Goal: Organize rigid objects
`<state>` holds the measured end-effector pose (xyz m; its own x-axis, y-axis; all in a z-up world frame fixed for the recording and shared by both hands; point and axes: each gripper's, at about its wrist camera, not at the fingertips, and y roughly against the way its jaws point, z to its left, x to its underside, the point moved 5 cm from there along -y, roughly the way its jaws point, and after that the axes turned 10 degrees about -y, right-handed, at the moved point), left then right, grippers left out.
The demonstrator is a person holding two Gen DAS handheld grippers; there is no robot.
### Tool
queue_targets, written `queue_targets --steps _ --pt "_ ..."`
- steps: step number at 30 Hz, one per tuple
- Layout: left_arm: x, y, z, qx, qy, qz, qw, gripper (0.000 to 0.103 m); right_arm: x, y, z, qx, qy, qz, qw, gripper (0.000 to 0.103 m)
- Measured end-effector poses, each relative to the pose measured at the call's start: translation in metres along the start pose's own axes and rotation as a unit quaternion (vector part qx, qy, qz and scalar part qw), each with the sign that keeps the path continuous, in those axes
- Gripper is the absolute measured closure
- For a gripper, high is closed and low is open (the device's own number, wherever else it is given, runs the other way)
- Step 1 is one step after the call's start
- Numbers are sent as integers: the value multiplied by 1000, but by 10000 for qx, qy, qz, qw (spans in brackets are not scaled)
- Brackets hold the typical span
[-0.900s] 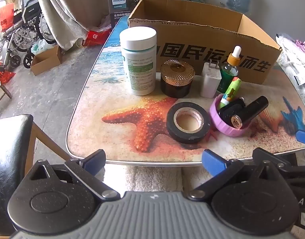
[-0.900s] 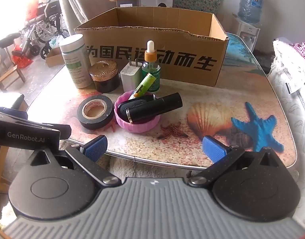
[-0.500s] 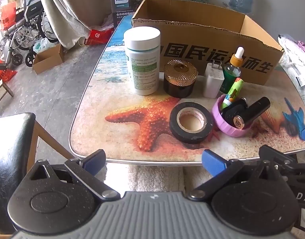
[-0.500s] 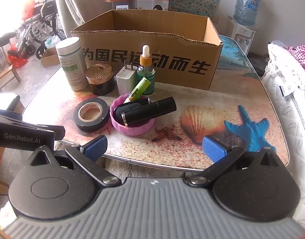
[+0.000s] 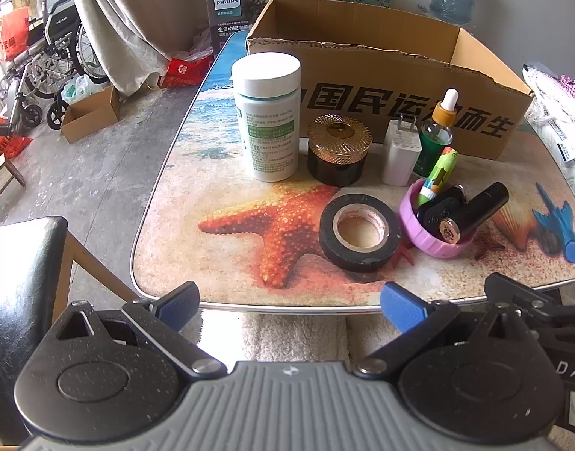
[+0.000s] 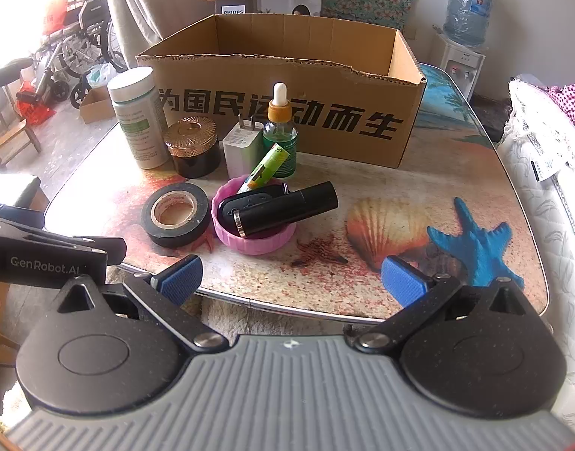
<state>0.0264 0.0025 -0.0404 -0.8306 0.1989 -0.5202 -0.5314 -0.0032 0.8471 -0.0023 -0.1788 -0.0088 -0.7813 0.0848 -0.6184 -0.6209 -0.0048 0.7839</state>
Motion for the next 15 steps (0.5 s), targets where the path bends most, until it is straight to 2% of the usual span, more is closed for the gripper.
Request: queue_targets --steps 15 --pt "2 -2 -1 -66 -57 57 9999 0 1 -1 1 -18 -32 18 10000 1"
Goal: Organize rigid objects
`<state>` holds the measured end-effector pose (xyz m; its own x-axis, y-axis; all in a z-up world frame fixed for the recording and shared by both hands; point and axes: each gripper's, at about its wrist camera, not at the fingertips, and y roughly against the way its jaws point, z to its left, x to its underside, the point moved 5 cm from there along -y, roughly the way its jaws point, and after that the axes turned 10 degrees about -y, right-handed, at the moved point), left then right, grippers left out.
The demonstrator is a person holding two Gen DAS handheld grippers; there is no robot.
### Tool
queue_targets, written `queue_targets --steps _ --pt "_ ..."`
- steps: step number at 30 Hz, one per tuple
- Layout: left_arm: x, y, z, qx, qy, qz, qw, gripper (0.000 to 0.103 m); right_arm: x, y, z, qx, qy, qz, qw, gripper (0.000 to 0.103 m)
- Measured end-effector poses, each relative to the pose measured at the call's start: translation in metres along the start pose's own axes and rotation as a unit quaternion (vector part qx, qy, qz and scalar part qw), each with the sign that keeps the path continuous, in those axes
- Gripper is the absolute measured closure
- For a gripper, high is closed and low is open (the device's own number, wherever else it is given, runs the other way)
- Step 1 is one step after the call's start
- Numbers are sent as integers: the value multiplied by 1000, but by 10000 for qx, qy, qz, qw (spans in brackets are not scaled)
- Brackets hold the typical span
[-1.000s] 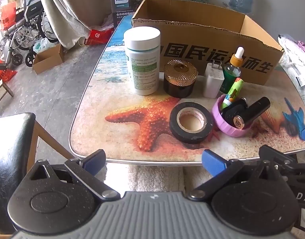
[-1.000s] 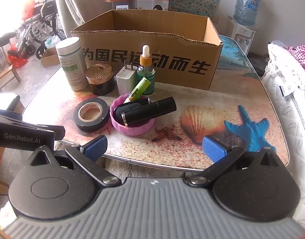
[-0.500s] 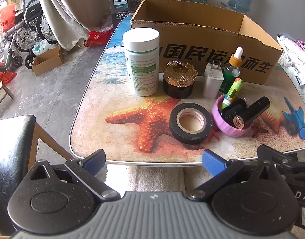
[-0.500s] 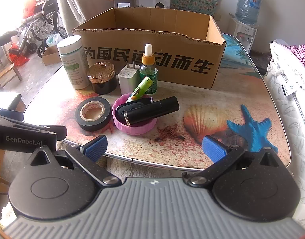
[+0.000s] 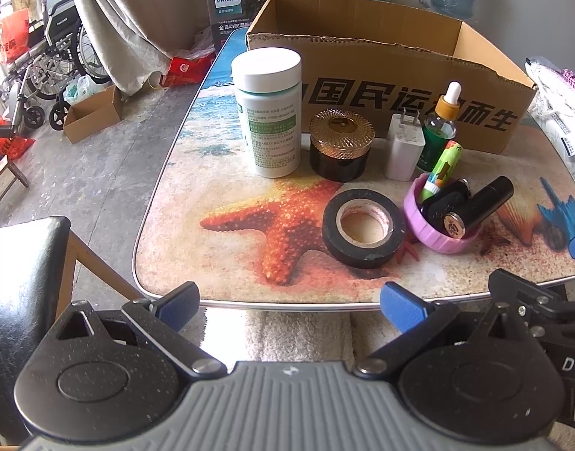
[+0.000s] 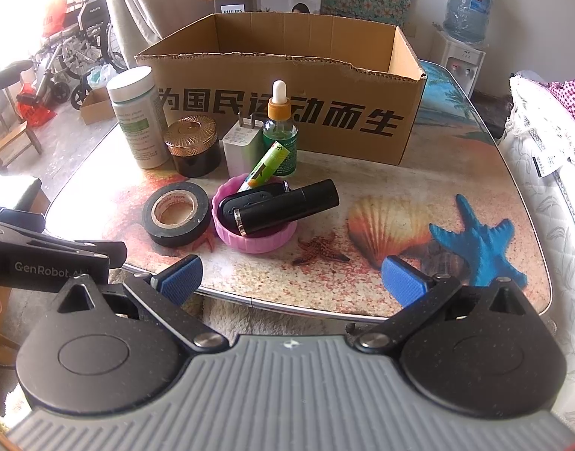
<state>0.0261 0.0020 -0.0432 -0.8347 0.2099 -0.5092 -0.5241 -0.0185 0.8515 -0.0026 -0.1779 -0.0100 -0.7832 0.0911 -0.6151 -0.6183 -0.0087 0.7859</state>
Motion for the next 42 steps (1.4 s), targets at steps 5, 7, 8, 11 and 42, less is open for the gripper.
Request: queue_targets --steps 5,7,8,11,42 --pt "-1 -2 0 -16 -13 29 10000 0 1 -2 0 -23 -16 21 10000 1" --pt "-1 -3 0 -19 -15 47 10000 0 1 -3 0 -28 -20 32 10000 1" --pt "0 -3 0 -25 -17 53 10000 0 1 -4 0 -30 -23 34 10000 1" --pt "-1 -4 0 -33 -26 64 10000 0 1 -5 1 -43 -27 54 10000 1" --pt "2 -6 1 -60 -33 106 9999 0 3 -7 6 -110 34 87 9999 1"
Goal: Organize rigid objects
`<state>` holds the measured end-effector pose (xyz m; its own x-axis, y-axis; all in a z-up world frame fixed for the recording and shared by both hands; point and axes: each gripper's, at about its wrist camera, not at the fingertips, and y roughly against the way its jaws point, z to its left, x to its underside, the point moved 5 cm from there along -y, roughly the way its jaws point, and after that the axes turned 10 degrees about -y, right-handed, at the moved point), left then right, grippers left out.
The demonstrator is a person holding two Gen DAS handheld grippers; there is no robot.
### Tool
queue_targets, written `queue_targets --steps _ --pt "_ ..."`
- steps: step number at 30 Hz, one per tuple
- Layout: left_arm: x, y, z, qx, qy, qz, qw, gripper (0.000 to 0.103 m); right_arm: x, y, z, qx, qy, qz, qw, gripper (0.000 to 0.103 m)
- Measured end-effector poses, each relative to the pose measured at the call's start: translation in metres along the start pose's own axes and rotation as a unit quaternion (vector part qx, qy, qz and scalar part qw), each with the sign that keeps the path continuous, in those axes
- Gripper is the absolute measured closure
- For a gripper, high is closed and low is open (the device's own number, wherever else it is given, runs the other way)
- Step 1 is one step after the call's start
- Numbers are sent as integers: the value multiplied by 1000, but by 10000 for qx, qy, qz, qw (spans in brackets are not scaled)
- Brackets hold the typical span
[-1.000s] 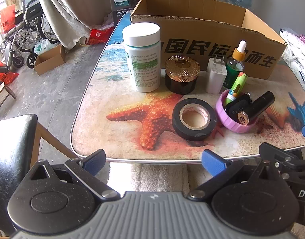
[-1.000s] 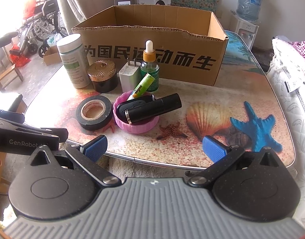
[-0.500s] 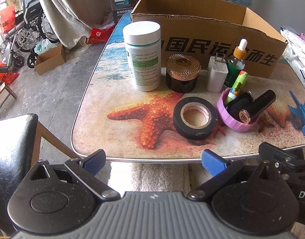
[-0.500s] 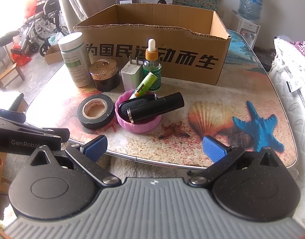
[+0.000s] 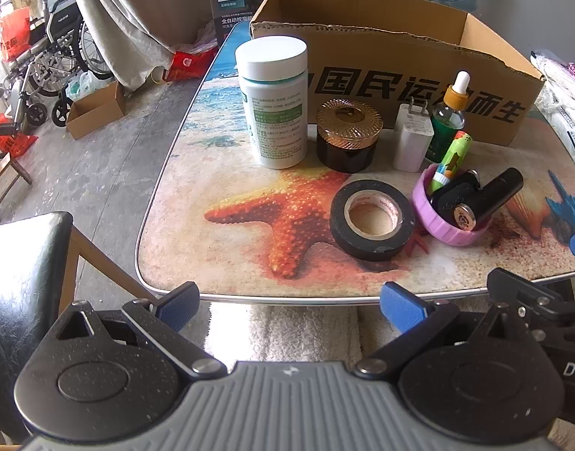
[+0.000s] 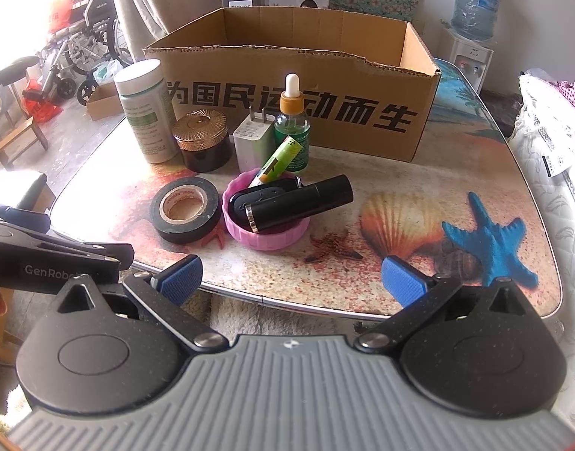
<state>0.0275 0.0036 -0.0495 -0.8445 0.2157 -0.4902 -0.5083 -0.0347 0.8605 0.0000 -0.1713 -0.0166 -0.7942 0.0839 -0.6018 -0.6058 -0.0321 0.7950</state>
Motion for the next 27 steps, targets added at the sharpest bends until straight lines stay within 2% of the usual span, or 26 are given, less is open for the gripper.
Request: queue_targets --steps 21,24,27 --pt "-7 -11 -2 69 -64 118 9999 0 -6 -10 -3 -57 -79 59 9999 1" --pt "-11 -10 -3 139 -117 31 9998 0 -11 -10 -7 -101 -110 0 9999 1" --pt "-19 -5 -7 247 -233 -236 9991 0 -20 -5 -17 -160 -214 -224 9994 1"
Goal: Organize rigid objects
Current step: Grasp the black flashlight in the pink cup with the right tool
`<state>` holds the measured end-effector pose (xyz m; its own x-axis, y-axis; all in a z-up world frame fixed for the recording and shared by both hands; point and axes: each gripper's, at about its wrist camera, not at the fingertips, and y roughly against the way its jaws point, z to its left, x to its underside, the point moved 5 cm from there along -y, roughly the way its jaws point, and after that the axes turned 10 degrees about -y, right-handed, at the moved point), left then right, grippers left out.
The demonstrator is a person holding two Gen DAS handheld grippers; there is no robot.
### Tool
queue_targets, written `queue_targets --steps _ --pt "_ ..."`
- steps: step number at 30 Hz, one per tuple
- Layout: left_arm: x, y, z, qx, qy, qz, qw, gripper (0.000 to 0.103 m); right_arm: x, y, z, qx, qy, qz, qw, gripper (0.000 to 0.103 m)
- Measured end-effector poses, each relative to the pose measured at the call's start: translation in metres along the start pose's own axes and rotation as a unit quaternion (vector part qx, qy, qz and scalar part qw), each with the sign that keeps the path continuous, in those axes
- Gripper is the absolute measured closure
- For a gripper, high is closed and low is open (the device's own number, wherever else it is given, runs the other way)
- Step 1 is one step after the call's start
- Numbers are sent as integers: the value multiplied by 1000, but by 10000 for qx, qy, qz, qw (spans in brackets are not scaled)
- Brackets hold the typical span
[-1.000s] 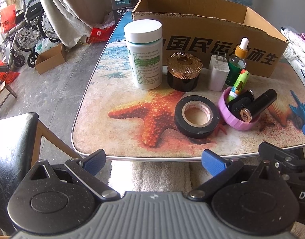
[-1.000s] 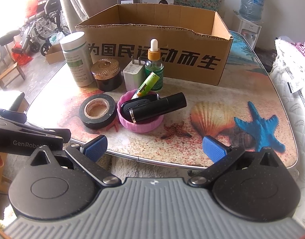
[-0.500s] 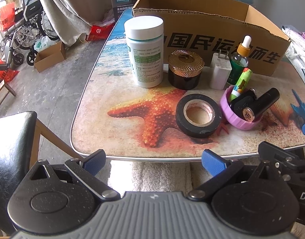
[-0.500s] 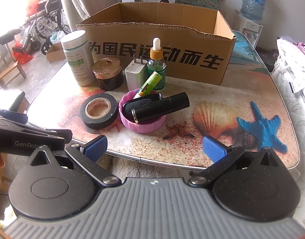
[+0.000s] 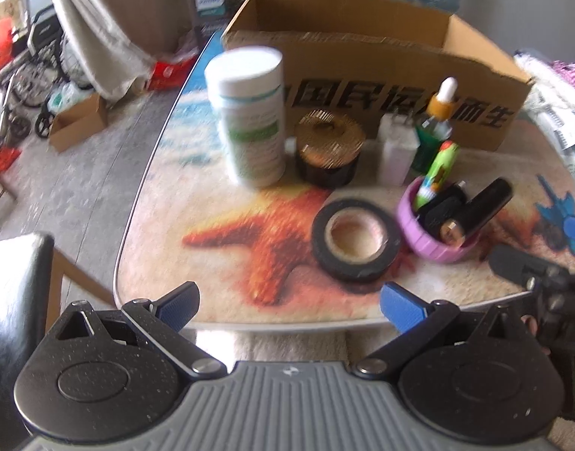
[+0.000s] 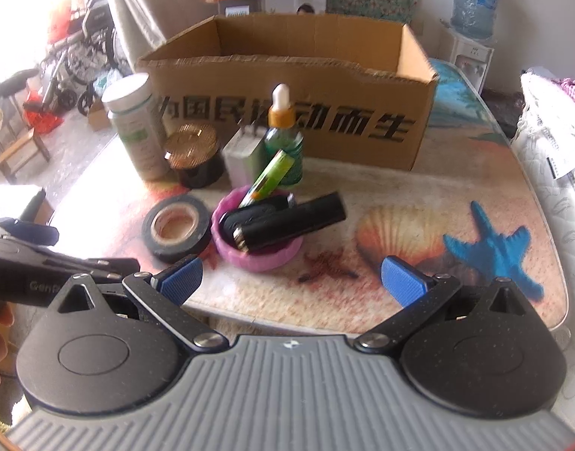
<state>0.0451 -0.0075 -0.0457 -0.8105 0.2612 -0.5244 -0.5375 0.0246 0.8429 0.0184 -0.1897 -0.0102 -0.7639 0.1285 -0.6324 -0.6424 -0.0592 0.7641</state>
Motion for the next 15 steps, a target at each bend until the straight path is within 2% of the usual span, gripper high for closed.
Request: queue_targets --steps 5,8,10,13,15 --pt "-20 10 -6 655 -34 -694 9954 0 -17 12 -35 -353 -622 -501 9962 1" --pt "-33 13 -16 970 -254 -1000 9899 0 -25 8 -60 -703 -1333 -393 9878 1" --pt "-41 13 -27 1159 -515 -1096 9859 3 -28 1 -77 -1013 -1936 -265 9755 1" --pt "-51 8 -45 1515 -826 -1090 9789 11 -26 -12 -89 -1312 -2484 -99 9597 2" --pt "-55 2 -57 1683 -1019 -1064 9747 23 -24 -22 -91 -1452 -2689 -4 9522 7"
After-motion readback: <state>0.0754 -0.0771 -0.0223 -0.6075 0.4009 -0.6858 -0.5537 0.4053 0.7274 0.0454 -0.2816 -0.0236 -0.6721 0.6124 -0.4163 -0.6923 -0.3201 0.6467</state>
